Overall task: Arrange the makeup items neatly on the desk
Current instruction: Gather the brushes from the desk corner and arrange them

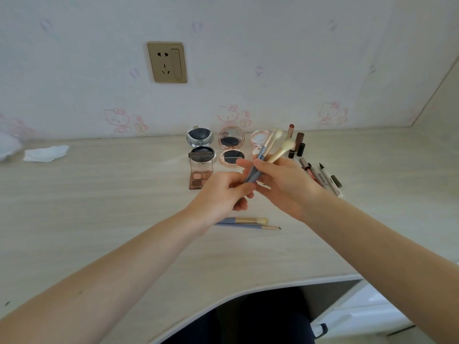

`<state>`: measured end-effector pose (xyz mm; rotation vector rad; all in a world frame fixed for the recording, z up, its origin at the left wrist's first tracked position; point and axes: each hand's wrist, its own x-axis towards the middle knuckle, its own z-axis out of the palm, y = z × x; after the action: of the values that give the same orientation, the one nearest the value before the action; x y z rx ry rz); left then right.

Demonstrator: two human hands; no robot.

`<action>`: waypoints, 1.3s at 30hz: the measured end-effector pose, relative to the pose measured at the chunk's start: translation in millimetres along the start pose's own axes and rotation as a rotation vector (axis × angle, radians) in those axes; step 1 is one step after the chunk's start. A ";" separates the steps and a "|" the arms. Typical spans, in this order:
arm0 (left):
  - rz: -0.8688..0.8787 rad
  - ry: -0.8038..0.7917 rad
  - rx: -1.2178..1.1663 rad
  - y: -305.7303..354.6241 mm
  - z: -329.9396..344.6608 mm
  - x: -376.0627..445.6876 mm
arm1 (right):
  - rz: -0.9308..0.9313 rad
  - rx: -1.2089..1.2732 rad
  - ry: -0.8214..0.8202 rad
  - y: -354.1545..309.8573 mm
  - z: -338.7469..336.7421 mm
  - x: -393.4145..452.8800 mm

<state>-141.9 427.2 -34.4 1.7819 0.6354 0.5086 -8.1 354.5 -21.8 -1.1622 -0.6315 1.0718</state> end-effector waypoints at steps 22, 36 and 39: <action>0.265 -0.197 0.886 -40.7 -40.0 8.6 | -0.239 -1.404 -0.059 15.5 -41.2 -6.6; 0.515 -0.176 0.906 -58.0 -52.8 -29.2 | -0.376 -1.504 -0.090 35.8 -52.2 -18.7; 0.543 -0.182 0.924 -61.1 -52.0 -35.1 | -0.391 -1.517 -0.120 41.6 -51.4 -28.8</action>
<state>-211.3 456.4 -79.0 2.8744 0.2397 0.4253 10.3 308.1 -73.8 -2.0823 -1.8228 0.1583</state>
